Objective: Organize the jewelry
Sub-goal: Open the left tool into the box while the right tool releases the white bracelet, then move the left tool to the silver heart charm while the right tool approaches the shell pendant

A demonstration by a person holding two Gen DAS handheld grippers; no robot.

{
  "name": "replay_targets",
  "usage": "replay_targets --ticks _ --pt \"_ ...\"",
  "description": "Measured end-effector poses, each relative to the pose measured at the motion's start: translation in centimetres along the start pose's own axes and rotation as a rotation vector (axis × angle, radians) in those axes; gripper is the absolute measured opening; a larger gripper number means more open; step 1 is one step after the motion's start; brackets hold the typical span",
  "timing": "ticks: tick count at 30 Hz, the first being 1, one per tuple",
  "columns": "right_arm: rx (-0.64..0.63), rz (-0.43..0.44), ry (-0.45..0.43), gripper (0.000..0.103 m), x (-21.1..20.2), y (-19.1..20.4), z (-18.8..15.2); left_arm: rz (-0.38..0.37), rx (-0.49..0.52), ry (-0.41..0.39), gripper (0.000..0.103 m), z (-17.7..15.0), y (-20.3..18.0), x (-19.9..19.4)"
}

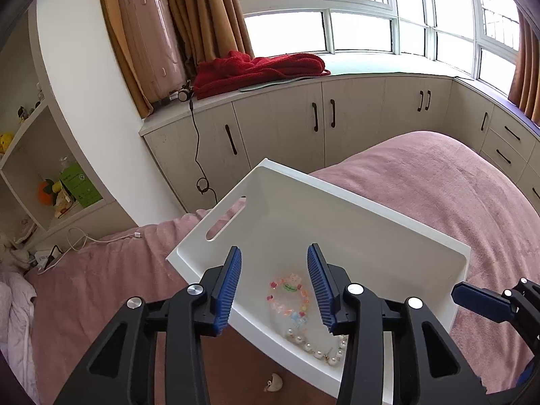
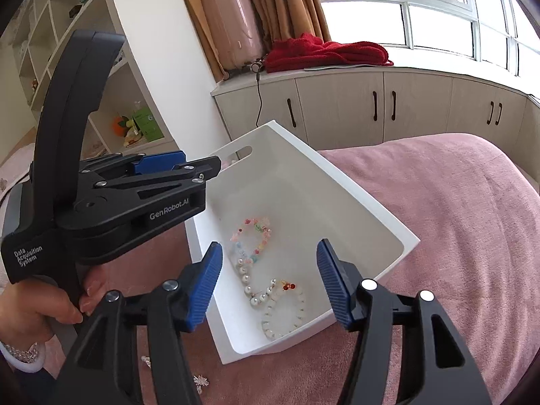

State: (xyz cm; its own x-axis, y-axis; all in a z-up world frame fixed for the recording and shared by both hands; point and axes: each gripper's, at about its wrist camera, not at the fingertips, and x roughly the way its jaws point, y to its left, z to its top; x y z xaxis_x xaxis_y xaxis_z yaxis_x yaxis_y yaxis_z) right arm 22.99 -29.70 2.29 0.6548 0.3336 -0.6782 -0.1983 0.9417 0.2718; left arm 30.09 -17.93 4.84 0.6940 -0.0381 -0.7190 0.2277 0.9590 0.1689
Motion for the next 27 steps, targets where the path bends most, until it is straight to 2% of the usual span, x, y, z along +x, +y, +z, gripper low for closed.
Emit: replay_targets --ticks 4,8,12,14,16,17,22,27 --pt "0.007 0.027 -0.024 0.058 -0.4 0.0 0.0 0.025 -0.017 -0.026 0.051 -0.4 1.9 -1.6" --pt "0.006 0.084 -0.041 0.058 -0.7 0.7 0.2 0.071 -0.033 -0.068 0.051 -1.5 5.2 -3.9" --pt "-0.06 0.105 -0.049 0.061 -0.7 2.6 0.2 0.089 -0.07 -0.069 0.054 -3.8 9.0 -6.1" --pt "-0.105 0.106 -0.049 0.069 -0.7 4.1 0.0 0.082 -0.087 -0.069 0.059 -5.4 10.9 -7.3" --pt "-0.15 0.107 -0.049 0.069 -0.7 5.5 -0.4 0.069 -0.097 -0.066 0.062 -7.1 12.3 -8.2" --pt "-0.169 0.11 -0.052 0.07 -0.7 6.0 -0.5 0.068 -0.1 -0.064 0.07 -8.2 13.2 -8.8" --pt "-0.242 0.149 -0.073 0.077 -0.7 8.8 -1.3 0.09 -0.087 -0.063 0.089 -13.0 15.4 -10.6" --pt "-0.305 0.194 -0.056 0.078 0.2 11.3 -2.3 0.064 -0.09 -0.063 0.092 -17.6 16.0 -11.4"
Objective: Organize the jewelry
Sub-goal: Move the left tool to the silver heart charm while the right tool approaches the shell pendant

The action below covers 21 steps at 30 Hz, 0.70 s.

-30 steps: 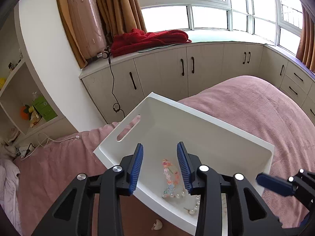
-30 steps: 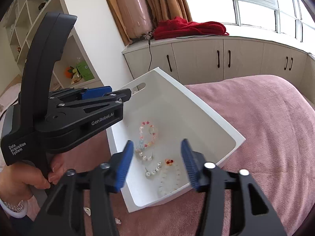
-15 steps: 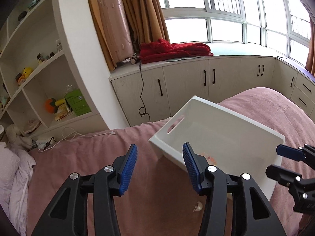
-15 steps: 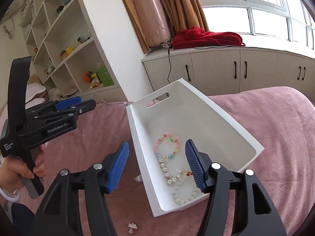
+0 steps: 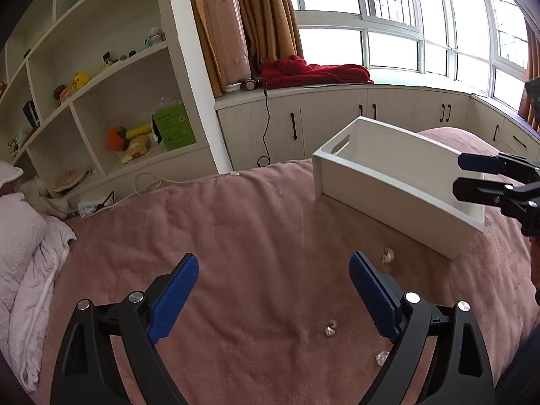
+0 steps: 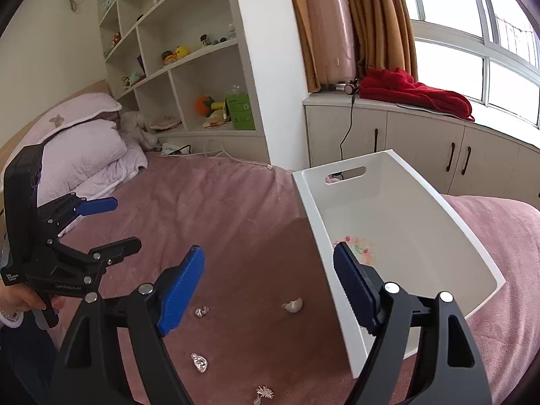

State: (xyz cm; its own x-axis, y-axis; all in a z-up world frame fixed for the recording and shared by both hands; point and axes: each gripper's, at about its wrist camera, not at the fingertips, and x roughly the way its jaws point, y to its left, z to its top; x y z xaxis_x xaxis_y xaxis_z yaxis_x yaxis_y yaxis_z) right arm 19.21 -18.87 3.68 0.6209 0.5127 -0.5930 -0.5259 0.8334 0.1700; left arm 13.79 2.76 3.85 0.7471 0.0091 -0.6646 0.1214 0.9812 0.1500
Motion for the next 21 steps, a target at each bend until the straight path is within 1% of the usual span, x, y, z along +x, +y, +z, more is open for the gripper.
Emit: replay_targets --ticks 3,6,8,12,16,19,21 --pt "-0.051 0.004 0.022 0.079 1.1 1.6 -0.5 -0.052 -0.028 -0.008 0.093 -2.1 0.0 0.3" --pt "-0.12 0.011 0.063 0.08 2.7 3.3 -1.4 -0.155 -0.093 -0.029 0.093 -4.0 0.0 1.2" --pt "-0.159 0.003 0.106 0.08 3.9 4.2 -2.1 -0.208 -0.129 -0.011 0.093 -5.0 -0.1 2.6" --pt "-0.184 -0.029 0.176 0.08 6.1 4.7 -3.4 -0.237 -0.115 0.018 0.093 -5.9 -1.0 4.9" --pt "-0.17 -0.052 0.217 0.08 7.7 4.1 -4.0 -0.276 -0.09 0.037 0.093 -6.5 -1.3 6.4" --pt "-0.155 -0.054 0.248 0.08 8.9 3.6 -4.5 -0.28 -0.059 0.068 0.093 -6.9 -1.6 7.4" --pt "-0.17 -0.072 0.263 0.08 9.6 3.6 -4.9 -0.282 -0.042 0.089 0.093 -7.3 -1.7 8.2"
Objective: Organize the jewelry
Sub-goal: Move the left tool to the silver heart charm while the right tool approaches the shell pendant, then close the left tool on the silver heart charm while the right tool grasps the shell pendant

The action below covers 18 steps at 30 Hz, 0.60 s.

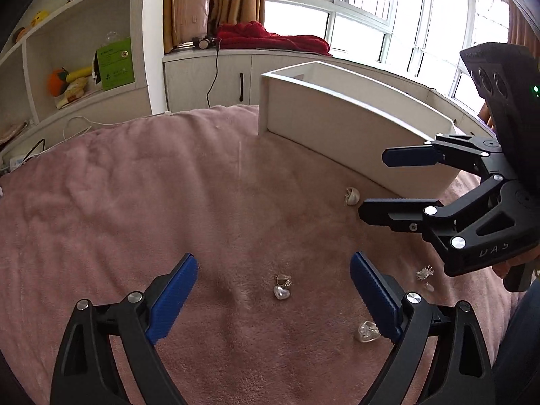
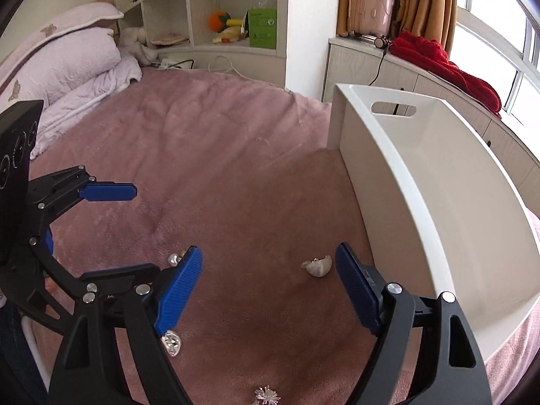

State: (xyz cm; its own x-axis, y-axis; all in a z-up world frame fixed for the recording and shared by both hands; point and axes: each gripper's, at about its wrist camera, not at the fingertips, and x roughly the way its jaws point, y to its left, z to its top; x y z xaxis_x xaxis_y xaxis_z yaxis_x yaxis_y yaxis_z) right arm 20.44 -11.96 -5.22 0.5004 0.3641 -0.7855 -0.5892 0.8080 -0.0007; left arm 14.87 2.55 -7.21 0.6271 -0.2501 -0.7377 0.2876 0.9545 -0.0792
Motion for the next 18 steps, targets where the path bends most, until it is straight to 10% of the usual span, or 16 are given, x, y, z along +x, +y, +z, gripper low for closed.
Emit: replay_targets --ticks 10,18 --pt "-0.037 -0.159 0.074 0.073 3.7 0.5 -0.4 -0.017 0.059 0.101 0.079 -1.2 -0.3 3.5" --pt "0.148 -0.084 0.172 0.056 6.3 -2.9 -1.5 -0.007 0.074 0.109 0.065 -1.5 -0.3 5.0"
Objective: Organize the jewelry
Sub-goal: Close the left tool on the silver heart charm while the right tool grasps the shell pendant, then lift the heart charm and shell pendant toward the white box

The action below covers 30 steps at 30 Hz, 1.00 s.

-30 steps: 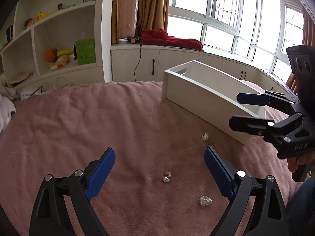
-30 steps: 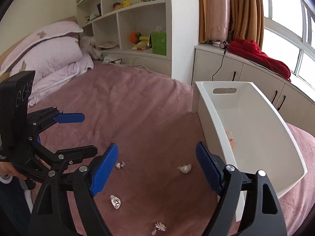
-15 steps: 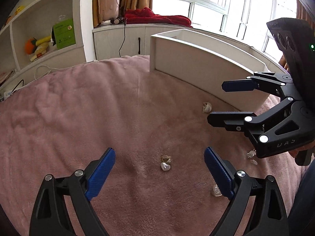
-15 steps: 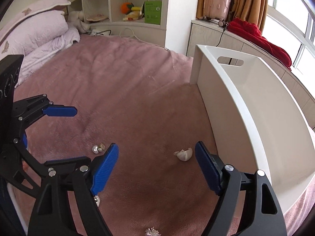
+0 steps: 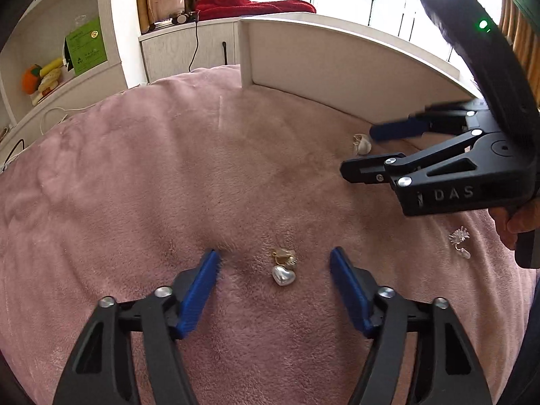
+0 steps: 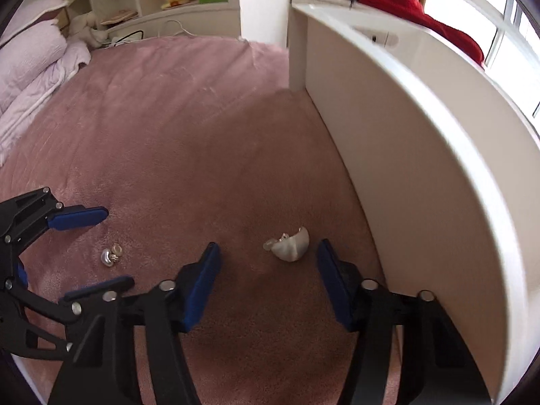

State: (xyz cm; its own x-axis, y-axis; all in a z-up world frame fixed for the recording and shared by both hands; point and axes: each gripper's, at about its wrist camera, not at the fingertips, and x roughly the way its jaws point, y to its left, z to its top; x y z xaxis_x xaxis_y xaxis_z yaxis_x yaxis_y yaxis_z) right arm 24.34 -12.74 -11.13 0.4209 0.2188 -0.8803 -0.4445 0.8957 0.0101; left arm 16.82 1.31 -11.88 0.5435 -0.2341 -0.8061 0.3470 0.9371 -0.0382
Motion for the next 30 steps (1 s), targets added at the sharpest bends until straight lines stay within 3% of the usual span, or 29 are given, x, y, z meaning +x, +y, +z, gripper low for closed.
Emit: replay_targets --ticks 3,6,7,10,13,22,30 --pt "-0.001 0.002 0.009 0.051 0.2 -0.2 0.0 0.005 -0.009 0.007 0.055 0.0 0.2 0.4" --pt "-0.021 0.011 0.008 0.036 0.0 0.2 0.0 0.013 -0.001 0.001 0.048 0.0 0.1 0.4" --pt "-0.023 0.019 0.008 0.028 -0.1 0.3 0.0 0.014 0.002 0.001 0.041 0.0 0.0 0.3" --pt "-0.03 0.038 0.007 0.027 -0.1 0.5 0.0 0.015 0.001 0.001 0.026 0.0 0.0 0.2" --pt "-0.026 0.061 0.005 0.027 -0.2 0.7 0.1 0.008 -0.005 0.006 0.019 0.0 0.1 0.1" --pt "-0.095 0.153 0.019 0.027 -1.1 3.1 -0.2 -0.02 -0.072 0.02 0.018 -0.1 0.9 -0.5" --pt "-0.153 0.194 -0.039 0.027 -3.5 5.3 -0.4 0.059 -0.062 0.021 0.018 0.1 0.9 -2.2"
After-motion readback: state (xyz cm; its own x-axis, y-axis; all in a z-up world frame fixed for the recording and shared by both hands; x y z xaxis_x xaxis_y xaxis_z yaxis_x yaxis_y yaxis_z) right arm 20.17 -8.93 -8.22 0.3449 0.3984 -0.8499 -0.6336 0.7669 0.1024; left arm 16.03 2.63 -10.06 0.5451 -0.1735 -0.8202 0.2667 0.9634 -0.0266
